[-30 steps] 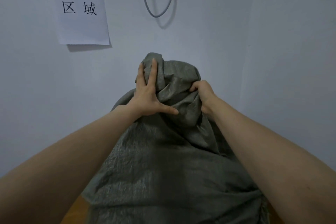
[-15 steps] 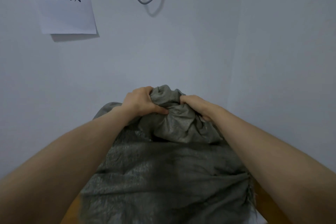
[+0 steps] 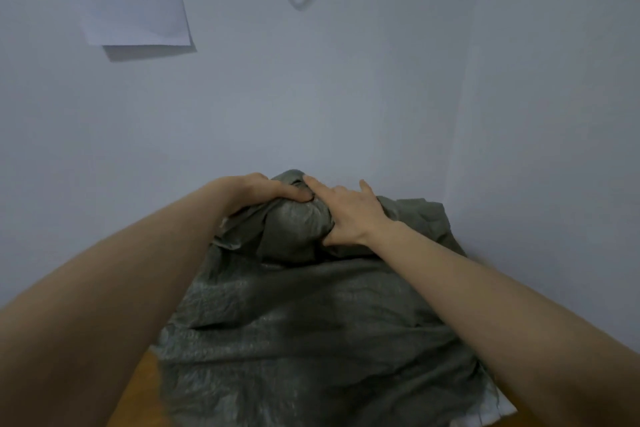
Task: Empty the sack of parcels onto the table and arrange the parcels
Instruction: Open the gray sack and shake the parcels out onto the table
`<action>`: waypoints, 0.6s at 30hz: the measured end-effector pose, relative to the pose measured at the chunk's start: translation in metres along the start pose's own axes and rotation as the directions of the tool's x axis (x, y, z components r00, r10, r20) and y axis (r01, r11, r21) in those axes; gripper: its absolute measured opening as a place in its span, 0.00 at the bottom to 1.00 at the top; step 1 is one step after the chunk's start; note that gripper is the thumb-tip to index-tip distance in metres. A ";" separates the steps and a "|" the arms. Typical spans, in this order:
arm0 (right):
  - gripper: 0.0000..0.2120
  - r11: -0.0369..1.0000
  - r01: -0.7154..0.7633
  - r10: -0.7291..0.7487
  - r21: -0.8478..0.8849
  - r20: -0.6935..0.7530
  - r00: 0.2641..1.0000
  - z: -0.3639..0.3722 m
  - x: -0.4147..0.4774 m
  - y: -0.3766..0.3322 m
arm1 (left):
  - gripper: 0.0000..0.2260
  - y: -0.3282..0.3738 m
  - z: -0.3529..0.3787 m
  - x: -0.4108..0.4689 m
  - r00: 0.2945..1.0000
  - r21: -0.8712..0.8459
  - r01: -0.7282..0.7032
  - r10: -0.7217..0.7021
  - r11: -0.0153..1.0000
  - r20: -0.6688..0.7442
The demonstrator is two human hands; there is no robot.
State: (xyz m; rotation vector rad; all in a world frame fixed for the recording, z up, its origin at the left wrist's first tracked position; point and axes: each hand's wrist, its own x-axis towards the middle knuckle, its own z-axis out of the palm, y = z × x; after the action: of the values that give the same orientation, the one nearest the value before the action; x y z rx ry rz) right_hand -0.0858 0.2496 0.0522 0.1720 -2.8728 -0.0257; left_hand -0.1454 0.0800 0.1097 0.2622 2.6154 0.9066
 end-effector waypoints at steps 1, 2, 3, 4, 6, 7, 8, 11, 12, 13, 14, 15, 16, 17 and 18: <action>0.47 0.999 0.014 -0.013 0.045 -0.011 1.000 0.001 0.003 0.000 | 0.39 -0.004 -0.002 0.001 1.000 0.021 -0.005 0.005 1.000 0.007; 0.44 0.995 0.008 -0.006 0.100 -0.023 1.000 0.000 0.006 0.003 | 0.42 -0.006 -0.005 0.002 0.999 0.038 -0.052 0.053 0.998 -0.012; 0.42 0.983 -0.012 0.016 0.182 -0.024 1.000 -0.001 0.007 0.008 | 0.44 -0.008 -0.008 0.002 0.988 0.068 -0.138 0.142 0.988 -0.061; 0.41 0.957 -0.037 0.041 0.286 -0.009 0.999 -0.003 0.007 0.015 | 0.48 -0.009 -0.011 0.001 0.959 0.134 -0.233 0.250 0.963 -0.131; 0.38 0.883 -0.072 0.061 0.464 0.038 0.997 -0.006 0.009 0.026 | 0.54 -0.011 -0.014 -0.003 0.856 0.417 -0.385 0.487 0.823 -0.172; 0.37 0.858 -0.078 0.059 0.508 0.053 0.997 -0.005 0.011 0.028 | 0.56 -0.012 -0.012 -0.005 0.817 0.576 -0.422 0.569 0.700 -0.093; 0.34 0.839 -0.084 0.057 0.538 0.067 0.996 -0.005 0.012 0.028 | 0.57 -0.015 -0.008 -0.005 0.802 0.700 -0.436 0.597 0.566 0.017; 0.26 0.777 -0.105 0.040 0.620 0.118 0.992 -0.001 0.014 0.022 | 0.60 -0.026 0.011 0.003 0.813 0.826 -0.418 0.562 0.378 0.153; 0.25 0.756 -0.114 0.037 0.645 0.132 0.991 0.001 0.013 0.022 | 0.58 -0.029 0.015 0.006 0.805 0.826 -0.410 0.580 0.386 0.128; 0.26 0.741 -0.121 0.032 0.660 0.145 0.989 0.002 0.011 0.023 | 0.55 -0.029 0.019 0.009 0.790 0.815 -0.408 0.606 0.411 0.090; 0.29 0.748 -0.120 0.023 0.653 0.155 0.988 0.002 0.009 0.024 | 0.50 -0.028 0.023 0.012 0.780 0.797 -0.407 0.623 0.446 0.050; 0.34 0.788 -0.111 0.018 0.605 0.158 0.987 0.001 0.008 0.026 | 0.45 -0.025 0.026 0.015 0.775 0.782 -0.408 0.632 0.472 0.023; 0.41 0.857 -0.109 0.031 0.503 0.161 0.986 -0.001 0.006 0.028 | 0.40 -0.023 0.027 0.017 0.773 0.776 -0.405 0.635 0.484 0.007; 0.47 0.929 -0.122 0.070 0.350 0.158 0.985 -0.005 0.003 0.029 | 0.37 -0.020 0.025 0.020 0.780 0.770 -0.398 0.626 0.498 -0.001; 0.52 0.974 -0.137 0.112 0.179 0.142 0.983 -0.011 -0.001 0.031 | 0.36 -0.019 0.023 0.022 0.793 0.757 -0.393 0.609 0.522 -0.008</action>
State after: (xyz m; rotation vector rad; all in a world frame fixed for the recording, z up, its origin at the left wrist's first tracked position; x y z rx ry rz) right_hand -0.0854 0.2808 0.0634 0.0257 -3.0092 0.2702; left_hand -0.1573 0.0845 0.0754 1.2635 3.0972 -0.0758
